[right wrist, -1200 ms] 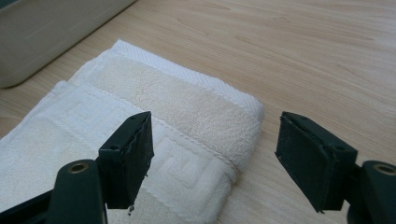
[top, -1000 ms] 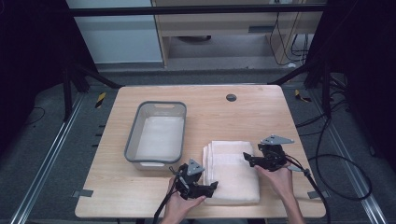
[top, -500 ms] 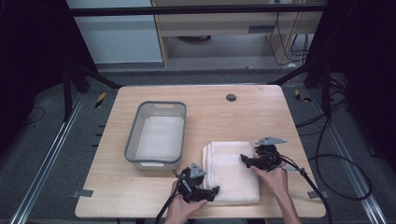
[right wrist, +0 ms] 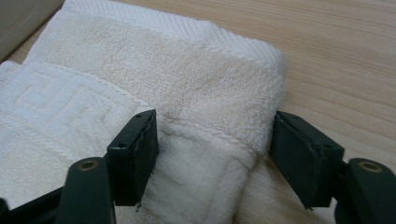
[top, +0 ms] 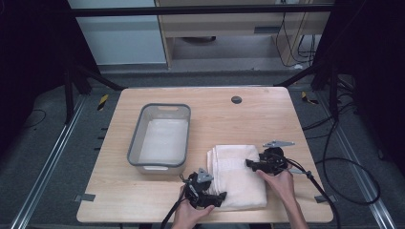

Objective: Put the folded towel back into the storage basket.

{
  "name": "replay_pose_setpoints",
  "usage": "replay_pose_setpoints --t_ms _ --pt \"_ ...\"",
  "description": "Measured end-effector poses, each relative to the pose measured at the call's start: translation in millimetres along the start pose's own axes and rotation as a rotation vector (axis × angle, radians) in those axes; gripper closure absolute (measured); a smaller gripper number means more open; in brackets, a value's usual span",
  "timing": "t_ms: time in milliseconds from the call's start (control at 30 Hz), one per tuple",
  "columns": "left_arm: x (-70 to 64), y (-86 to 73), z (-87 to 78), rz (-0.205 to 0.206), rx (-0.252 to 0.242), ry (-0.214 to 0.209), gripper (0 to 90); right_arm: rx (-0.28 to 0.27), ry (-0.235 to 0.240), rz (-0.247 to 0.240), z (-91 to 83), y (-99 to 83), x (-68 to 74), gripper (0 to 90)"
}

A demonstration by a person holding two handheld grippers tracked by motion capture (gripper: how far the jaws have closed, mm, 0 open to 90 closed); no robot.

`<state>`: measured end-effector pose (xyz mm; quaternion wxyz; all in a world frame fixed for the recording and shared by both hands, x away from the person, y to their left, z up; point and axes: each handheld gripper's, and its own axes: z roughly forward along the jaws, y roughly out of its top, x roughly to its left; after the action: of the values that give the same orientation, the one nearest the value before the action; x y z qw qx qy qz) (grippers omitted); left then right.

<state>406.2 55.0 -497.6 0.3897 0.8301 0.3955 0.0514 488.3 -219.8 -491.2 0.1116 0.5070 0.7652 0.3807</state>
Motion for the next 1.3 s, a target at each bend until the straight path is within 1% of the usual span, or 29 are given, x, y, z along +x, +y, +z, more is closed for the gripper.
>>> replay_pose_setpoints --t_ms 67,167,200,233,267,300,333,400,433,467,500,567,633,667,800,933,1000,1033,1100,1133,1167,1200,1300 --pt "-0.6 0.2 0.3 0.003 0.002 -0.007 29.3 0.006 0.010 0.006 1.3 -0.5 0.5 38.9" --pt "-0.7 1.4 0.6 -0.003 0.008 -0.012 32.9 0.019 0.028 0.045 1.2 -0.3 1.2 44.8" --pt "-0.9 1.9 0.5 -0.004 0.013 -0.015 33.9 0.020 0.033 0.050 1.3 -0.4 1.6 46.2" --pt "-1.2 2.4 0.4 -0.006 0.019 -0.018 33.9 0.020 0.033 0.050 1.3 -0.4 1.6 46.2" --pt "-1.2 2.7 0.4 -0.005 0.022 -0.021 35.2 0.022 0.036 0.050 1.3 -0.2 1.6 47.4" --pt "-1.9 2.9 0.8 -0.017 0.020 -0.026 37.2 0.023 0.039 0.053 1.2 -0.1 1.7 48.8" --pt "-1.4 3.4 0.6 -0.015 0.025 -0.032 38.8 0.025 0.042 0.056 1.2 0.0 1.9 50.2" --pt "-0.6 3.7 0.8 -0.028 0.028 -0.050 43.4 0.026 0.049 0.060 1.0 0.4 2.0 54.3" --pt "-0.4 3.8 0.9 -0.030 0.031 -0.054 47.0 0.027 0.052 0.062 0.7 0.7 2.6 58.1" --pt "-0.6 4.0 1.1 -0.035 0.032 -0.062 48.8 0.025 0.052 0.057 0.4 1.0 3.4 59.5" --pt "-0.4 4.0 1.4 -0.040 0.032 -0.070 48.8 0.025 0.052 0.057 0.4 1.0 3.4 59.5" --pt "-0.3 3.8 2.6 -0.053 0.027 -0.090 53.7 0.022 0.047 0.044 0.2 1.4 5.3 62.9" --pt "-1.0 3.5 2.1 -0.049 0.025 -0.088 56.9 0.022 0.045 0.039 -0.2 1.7 7.0 65.2" --pt "-1.3 3.3 1.7 -0.038 0.020 -0.084 58.4 0.020 0.045 0.036 -0.4 1.7 6.9 66.1" --pt "-3.5 3.0 0.0 -0.030 0.005 -0.073 63.5 0.014 0.050 0.036 -2.0 1.9 7.0 69.4" --pt "-2.3 4.0 -1.8 -0.044 0.002 -0.081 66.0 0.003 0.047 0.039 -4.2 2.3 7.5 71.2" --pt "-2.6 4.1 -3.5 -0.045 -0.008 -0.082 66.6 -0.004 0.048 0.035 -7.5 2.8 7.8 71.9" --pt "-2.5 4.4 -4.9 -0.037 -0.009 -0.081 66.8 -0.008 0.048 0.036 -9.0 3.1 7.7 72.0" --pt "-2.6 5.2 -8.7 -0.032 -0.017 -0.088 67.3 -0.022 0.060 0.032 -17.0 4.2 7.6 72.3" --pt "-2.6 5.2 -8.7 -0.032 -0.017 -0.088 67.4 -0.022 0.060 0.032 -17.0 4.2 7.6 72.3" --pt "-2.7 5.4 -10.0 -0.031 -0.024 -0.090 67.6 -0.031 0.068 0.037 -23.1 4.5 8.6 72.4" --pt "-2.7 5.6 -11.6 -0.027 -0.027 -0.091 67.6 -0.031 0.068 0.037 -23.1 4.5 8.6 72.4" --pt "-3.4 6.5 -16.8 -0.022 -0.038 -0.098 67.7 -0.051 0.083 0.043 -31.0 5.1 9.2 72.4"
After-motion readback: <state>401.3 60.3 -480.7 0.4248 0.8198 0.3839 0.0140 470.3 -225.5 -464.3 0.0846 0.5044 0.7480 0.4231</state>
